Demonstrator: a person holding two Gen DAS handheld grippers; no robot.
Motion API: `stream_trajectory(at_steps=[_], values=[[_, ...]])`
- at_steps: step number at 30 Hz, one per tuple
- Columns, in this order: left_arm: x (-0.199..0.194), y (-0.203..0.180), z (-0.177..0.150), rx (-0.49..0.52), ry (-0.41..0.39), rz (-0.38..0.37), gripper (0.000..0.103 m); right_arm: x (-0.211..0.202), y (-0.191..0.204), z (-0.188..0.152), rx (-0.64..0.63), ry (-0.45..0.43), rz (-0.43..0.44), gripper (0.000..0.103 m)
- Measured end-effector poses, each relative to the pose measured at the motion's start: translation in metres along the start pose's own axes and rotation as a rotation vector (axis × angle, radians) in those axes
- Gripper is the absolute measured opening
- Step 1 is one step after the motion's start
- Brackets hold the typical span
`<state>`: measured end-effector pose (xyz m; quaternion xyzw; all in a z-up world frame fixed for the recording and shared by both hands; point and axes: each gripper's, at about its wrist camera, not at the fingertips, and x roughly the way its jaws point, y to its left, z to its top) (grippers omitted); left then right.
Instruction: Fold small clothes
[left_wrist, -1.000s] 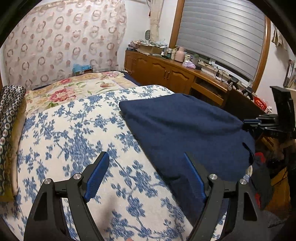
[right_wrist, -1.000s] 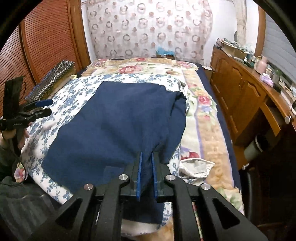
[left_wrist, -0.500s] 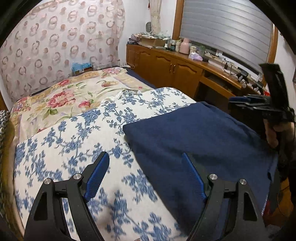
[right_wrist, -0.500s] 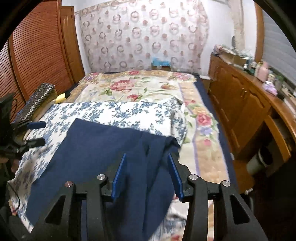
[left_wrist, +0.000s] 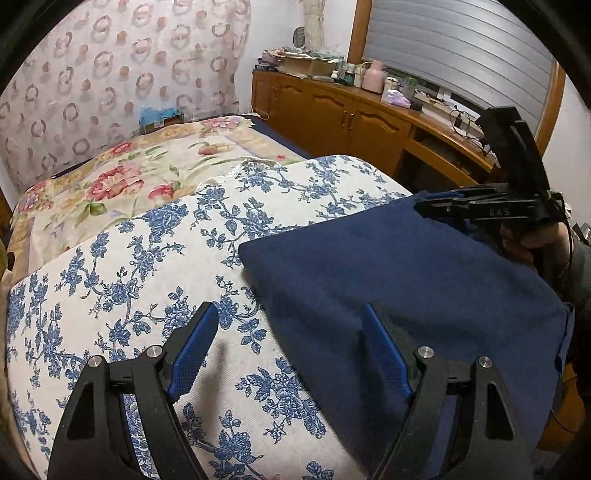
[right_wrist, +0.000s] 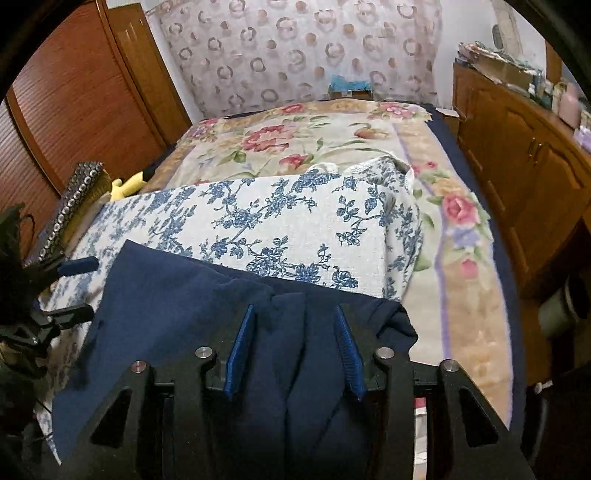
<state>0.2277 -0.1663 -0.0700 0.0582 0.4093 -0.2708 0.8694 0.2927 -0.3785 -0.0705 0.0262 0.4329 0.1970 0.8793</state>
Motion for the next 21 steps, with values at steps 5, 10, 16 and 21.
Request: stream_trajectory(at_steps=[5, 10, 16, 21], values=[[-0.006, -0.006, -0.002, 0.004, -0.010, -0.008, 0.081, -0.016, 0.010, -0.003, -0.049, -0.037, 0.046, 0.005], [-0.022, -0.015, -0.006, 0.016, -0.036, -0.012, 0.081, -0.056, 0.009, -0.004, -0.013, -0.151, -0.115, 0.004], [-0.047, -0.029, -0.019, 0.043, -0.065, -0.017, 0.081, -0.067, 0.015, -0.013, -0.010, -0.129, -0.255, 0.013], [-0.064, -0.039, -0.035, 0.061, -0.074, -0.016, 0.081, -0.099, 0.046, -0.038, -0.028, -0.156, -0.269, 0.039]])
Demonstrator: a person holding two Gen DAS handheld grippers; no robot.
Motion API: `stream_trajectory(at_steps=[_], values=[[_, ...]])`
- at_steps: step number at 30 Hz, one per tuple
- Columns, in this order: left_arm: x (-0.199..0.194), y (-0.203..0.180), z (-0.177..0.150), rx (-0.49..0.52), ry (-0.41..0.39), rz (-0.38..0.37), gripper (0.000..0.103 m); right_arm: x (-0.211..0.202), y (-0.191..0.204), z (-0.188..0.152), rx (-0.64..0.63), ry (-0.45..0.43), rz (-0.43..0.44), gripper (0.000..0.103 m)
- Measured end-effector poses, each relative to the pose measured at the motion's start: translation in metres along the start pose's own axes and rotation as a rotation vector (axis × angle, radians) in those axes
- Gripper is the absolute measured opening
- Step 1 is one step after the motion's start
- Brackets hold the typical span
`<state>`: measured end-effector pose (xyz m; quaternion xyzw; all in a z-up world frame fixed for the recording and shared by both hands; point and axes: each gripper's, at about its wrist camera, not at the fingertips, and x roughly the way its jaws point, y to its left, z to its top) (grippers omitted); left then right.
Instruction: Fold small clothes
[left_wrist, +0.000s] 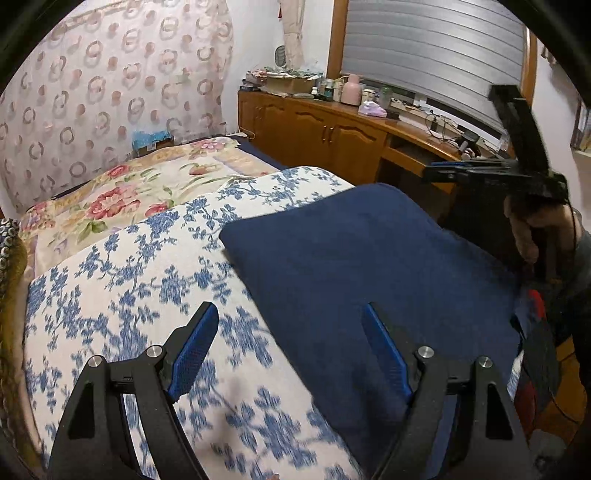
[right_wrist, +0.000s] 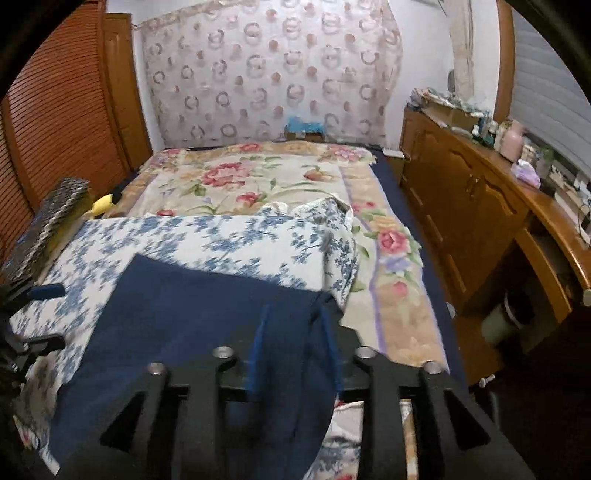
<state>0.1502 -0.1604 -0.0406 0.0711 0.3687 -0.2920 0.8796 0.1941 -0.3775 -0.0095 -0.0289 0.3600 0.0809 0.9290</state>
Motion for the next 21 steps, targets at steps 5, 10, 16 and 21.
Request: stream_trajectory(at_steps=[5, 10, 16, 21], values=[[-0.017, -0.009, -0.020, 0.002, 0.002, -0.005, 0.081, -0.041, 0.040, -0.041, -0.059, -0.008, -0.015, 0.044], [-0.024, -0.020, -0.037, 0.015, 0.020, -0.018, 0.081, -0.076, 0.061, -0.082, -0.050, 0.003, 0.025, 0.044], [-0.023, -0.028, -0.055, 0.023, 0.056, -0.051, 0.081, -0.085, 0.058, -0.104, -0.045, 0.068, 0.013, 0.044], [-0.023, -0.034, -0.063, 0.024, 0.072, -0.064, 0.081, -0.088, 0.045, -0.115, -0.071, 0.170, -0.096, 0.044]])
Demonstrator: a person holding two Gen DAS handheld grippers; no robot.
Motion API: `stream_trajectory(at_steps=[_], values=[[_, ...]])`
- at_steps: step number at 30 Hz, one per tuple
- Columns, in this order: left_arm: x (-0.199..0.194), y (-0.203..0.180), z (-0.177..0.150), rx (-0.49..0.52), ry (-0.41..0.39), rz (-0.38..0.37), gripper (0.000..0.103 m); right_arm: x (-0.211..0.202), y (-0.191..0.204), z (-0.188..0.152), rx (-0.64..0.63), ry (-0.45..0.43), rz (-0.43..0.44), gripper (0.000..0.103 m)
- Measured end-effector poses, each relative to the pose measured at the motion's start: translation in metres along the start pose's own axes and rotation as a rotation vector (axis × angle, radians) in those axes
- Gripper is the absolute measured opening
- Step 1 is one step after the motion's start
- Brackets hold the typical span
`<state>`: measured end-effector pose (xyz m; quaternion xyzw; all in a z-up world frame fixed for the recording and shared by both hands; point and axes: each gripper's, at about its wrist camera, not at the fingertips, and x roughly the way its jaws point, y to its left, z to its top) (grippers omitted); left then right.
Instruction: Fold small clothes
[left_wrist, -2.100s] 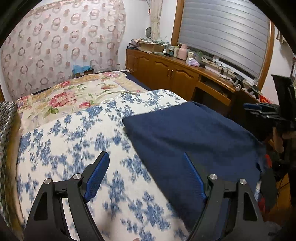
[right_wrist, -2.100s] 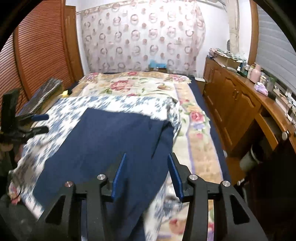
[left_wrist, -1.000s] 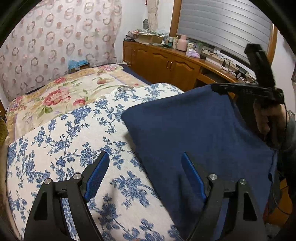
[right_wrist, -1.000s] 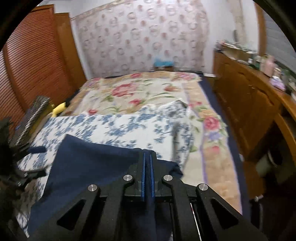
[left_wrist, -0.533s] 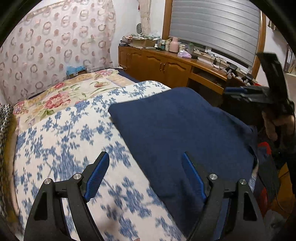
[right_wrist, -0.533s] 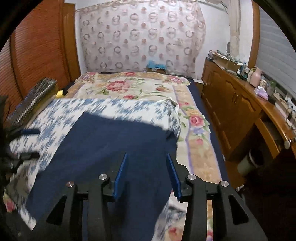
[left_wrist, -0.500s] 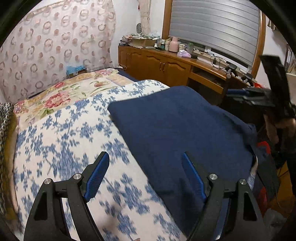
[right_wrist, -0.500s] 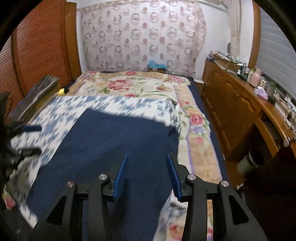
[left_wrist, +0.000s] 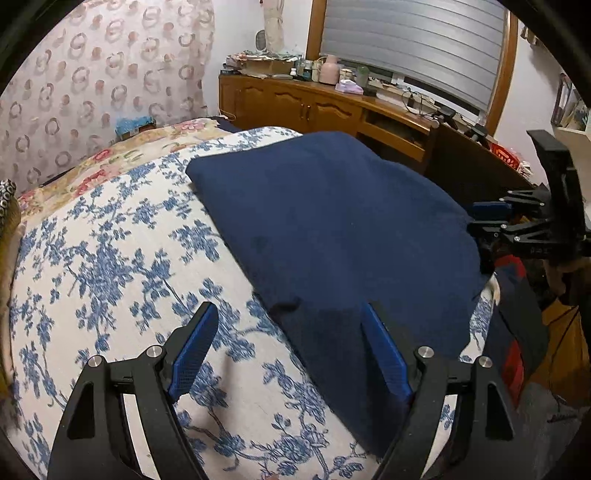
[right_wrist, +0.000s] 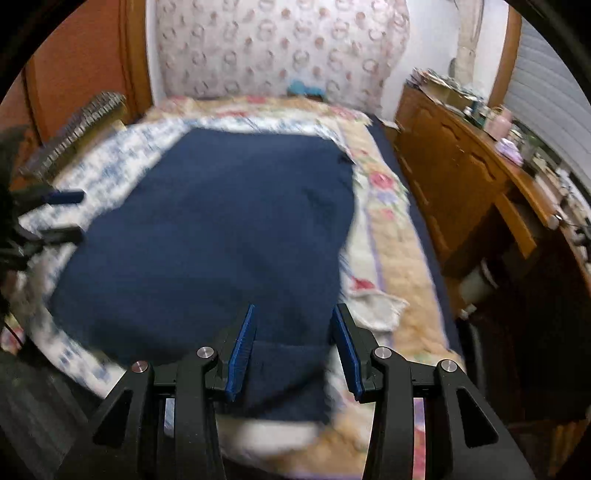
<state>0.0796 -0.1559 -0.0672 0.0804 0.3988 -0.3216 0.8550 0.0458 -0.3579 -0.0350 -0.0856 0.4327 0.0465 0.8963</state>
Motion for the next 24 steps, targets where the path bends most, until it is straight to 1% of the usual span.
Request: stream_trajectory(at_steps=[2, 4, 7, 10, 13, 15, 16, 17, 18, 20, 22, 23, 24], values=[[0.000, -0.002, -0.003, 0.001, 0.006, -0.006, 0.081, -0.001, -0.011, -0.008, 0.011, 0.035, -0.017, 0.044], [-0.001, -0.003, -0.006, 0.000, 0.009, -0.011, 0.081, -0.003, -0.016, -0.010, 0.023, 0.031, -0.012, 0.044], [-0.004, -0.004, -0.010, -0.010, 0.014, -0.031, 0.081, -0.010, -0.017, -0.005, 0.038, -0.025, 0.026, 0.044], [-0.007, -0.008, -0.016, -0.017, 0.022, -0.066, 0.081, -0.021, -0.006, -0.009, 0.021, -0.079, 0.047, 0.044], [-0.005, -0.013, -0.021, -0.008, 0.043, -0.088, 0.081, -0.024, 0.000, -0.007, 0.001, -0.112, 0.067, 0.044], [-0.001, -0.015, -0.026, -0.008, 0.068, -0.114, 0.073, -0.023, 0.004, -0.007, -0.015, -0.124, 0.083, 0.044], [-0.001, -0.016, -0.027, -0.009, 0.073, -0.120, 0.071, -0.020, 0.005, -0.009, -0.023, -0.125, 0.094, 0.046], [0.000, -0.017, -0.029, -0.011, 0.077, -0.127, 0.066, -0.019, 0.006, -0.013, -0.033, -0.125, 0.105, 0.048], [0.000, -0.018, -0.031, -0.012, 0.081, -0.131, 0.063, -0.017, 0.008, -0.014, -0.045, -0.127, 0.114, 0.052], [0.000, -0.021, -0.034, -0.008, 0.091, -0.142, 0.058, -0.015, 0.011, -0.019, -0.060, -0.131, 0.131, 0.056], [-0.001, -0.024, -0.035, -0.002, 0.090, -0.141, 0.054, -0.019, 0.015, -0.020, -0.066, -0.136, 0.147, 0.064], [-0.002, -0.026, -0.036, -0.001, 0.092, -0.152, 0.046, -0.016, 0.020, -0.020, -0.068, -0.136, 0.156, 0.065], [-0.002, -0.026, -0.036, -0.004, 0.095, -0.165, 0.036, -0.015, 0.021, -0.020, -0.072, -0.135, 0.167, 0.066]])
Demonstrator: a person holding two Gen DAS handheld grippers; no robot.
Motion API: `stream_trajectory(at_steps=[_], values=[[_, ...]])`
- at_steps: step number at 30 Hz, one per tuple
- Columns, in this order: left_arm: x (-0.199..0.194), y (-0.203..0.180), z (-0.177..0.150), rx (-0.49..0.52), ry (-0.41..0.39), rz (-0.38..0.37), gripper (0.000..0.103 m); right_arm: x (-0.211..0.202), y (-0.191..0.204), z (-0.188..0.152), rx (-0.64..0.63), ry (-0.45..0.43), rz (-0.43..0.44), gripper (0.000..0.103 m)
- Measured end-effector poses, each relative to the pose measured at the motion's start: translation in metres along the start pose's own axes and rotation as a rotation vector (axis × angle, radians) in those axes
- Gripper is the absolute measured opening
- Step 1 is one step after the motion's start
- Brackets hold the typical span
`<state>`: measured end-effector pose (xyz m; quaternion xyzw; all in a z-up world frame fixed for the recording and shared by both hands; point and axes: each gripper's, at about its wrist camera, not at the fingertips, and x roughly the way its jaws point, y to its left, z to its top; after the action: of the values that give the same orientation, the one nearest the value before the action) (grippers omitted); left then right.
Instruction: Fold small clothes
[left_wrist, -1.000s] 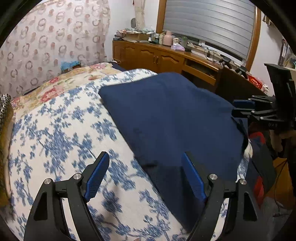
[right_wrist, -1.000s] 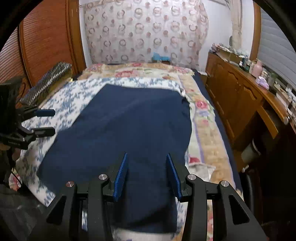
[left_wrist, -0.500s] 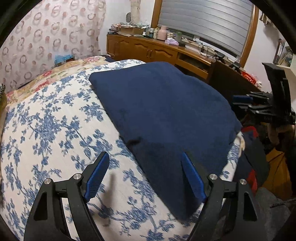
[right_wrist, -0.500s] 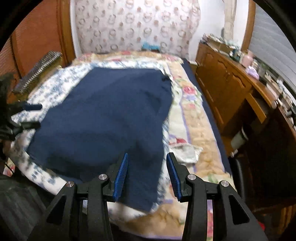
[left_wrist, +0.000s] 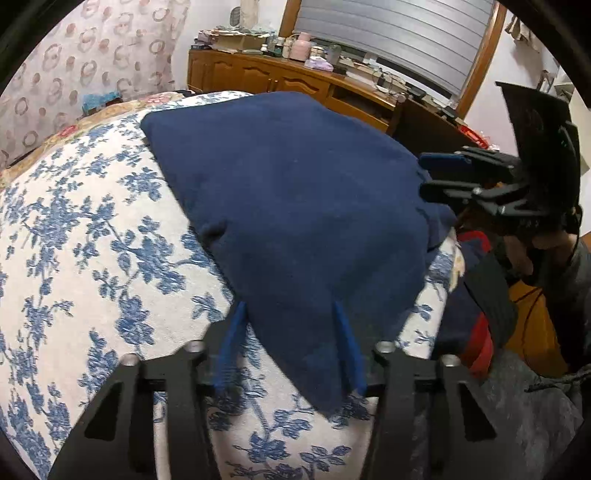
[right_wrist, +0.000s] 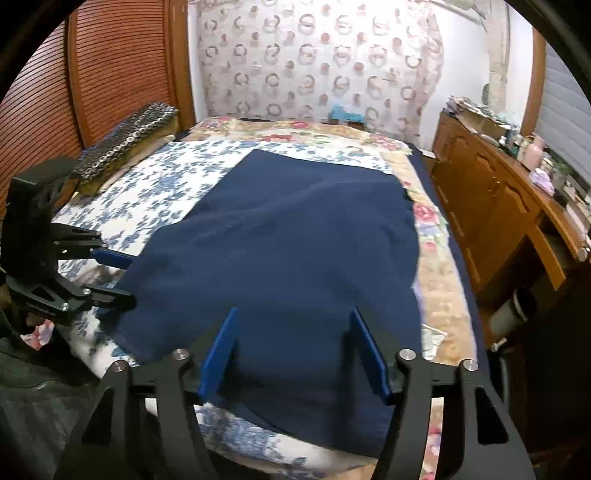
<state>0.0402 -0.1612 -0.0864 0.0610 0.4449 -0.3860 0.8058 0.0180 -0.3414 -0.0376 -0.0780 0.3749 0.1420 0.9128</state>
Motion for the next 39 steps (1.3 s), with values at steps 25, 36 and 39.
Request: stream_trajectory(at_steps=[25, 36, 39], values=[[-0.037, -0.013, 0.107, 0.022, -0.195, 0.000, 0.013, 0.007, 0.003, -0.021, -0.126, 0.067, 0.086, 0.070], [-0.037, -0.002, 0.095, -0.013, -0.182, -0.007, 0.013, 0.020, 0.004, -0.020, -0.167, 0.082, 0.078, 0.072], [-0.041, 0.001, 0.094, -0.023, -0.191, -0.016, 0.013, 0.018, -0.006, -0.013, -0.146, 0.081, 0.060, 0.041]])
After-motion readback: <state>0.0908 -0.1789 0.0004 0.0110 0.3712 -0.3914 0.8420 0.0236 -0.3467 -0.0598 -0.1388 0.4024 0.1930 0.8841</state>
